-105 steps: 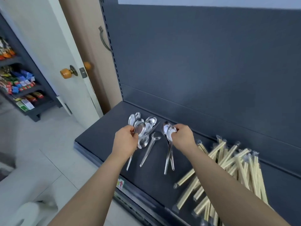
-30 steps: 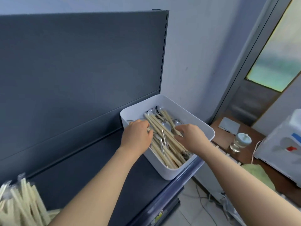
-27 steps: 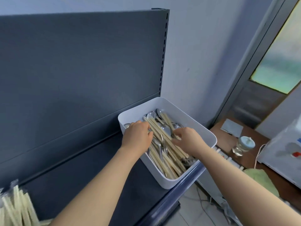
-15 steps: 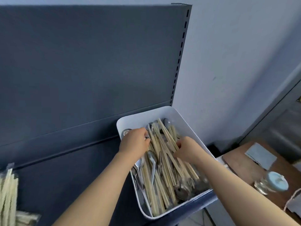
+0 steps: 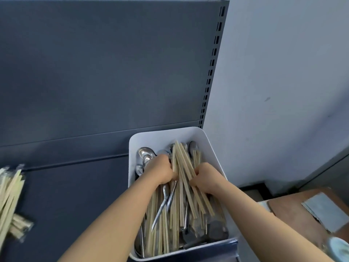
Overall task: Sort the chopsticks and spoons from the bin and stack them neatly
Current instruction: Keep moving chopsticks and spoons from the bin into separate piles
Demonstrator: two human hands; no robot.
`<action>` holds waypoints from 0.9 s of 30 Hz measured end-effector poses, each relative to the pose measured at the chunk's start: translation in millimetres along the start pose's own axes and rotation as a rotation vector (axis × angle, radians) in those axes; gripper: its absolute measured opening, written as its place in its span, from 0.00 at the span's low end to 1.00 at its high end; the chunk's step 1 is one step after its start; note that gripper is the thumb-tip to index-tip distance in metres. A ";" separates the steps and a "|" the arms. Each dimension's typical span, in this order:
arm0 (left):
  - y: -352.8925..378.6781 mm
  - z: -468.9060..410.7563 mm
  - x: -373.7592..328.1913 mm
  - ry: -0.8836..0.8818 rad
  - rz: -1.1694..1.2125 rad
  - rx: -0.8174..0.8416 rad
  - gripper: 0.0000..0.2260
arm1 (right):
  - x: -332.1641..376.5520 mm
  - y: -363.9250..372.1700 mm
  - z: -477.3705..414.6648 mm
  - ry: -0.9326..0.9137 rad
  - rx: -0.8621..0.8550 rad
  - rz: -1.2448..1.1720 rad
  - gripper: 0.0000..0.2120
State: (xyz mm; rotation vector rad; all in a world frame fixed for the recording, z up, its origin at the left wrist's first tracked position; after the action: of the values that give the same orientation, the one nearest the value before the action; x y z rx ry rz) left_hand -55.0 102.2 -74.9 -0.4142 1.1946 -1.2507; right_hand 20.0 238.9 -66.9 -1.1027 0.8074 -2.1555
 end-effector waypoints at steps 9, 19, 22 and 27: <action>-14.7 6.0 14.5 0.003 0.213 0.035 0.07 | 11.4 2.8 -1.9 -0.046 0.001 -0.035 0.12; -65.8 41.7 11.3 0.096 0.765 -0.309 0.03 | 46.3 -29.9 28.9 -0.303 -0.039 -0.210 0.10; -86.2 63.1 14.9 0.128 0.916 -0.463 0.04 | 69.0 -35.0 37.6 -0.411 -0.100 -0.182 0.09; -111.6 102.2 49.2 0.104 1.095 -0.693 0.05 | 119.1 -21.3 51.7 -0.554 -0.113 -0.157 0.08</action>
State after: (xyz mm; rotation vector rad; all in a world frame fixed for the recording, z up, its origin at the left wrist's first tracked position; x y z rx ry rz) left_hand -30.3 -13.5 31.4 -0.1219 1.5933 0.1023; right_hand 0.7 154.1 31.8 -1.7631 0.6005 -1.7905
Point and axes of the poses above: each hand's wrist, its own z-axis away from the middle knuckle, its own y-axis out of the palm, x = y × z, the point moved 1 cm from there along -z, towards the middle knuckle, and after that the axes turned 2 degrees about x, right-handed, at the moved point
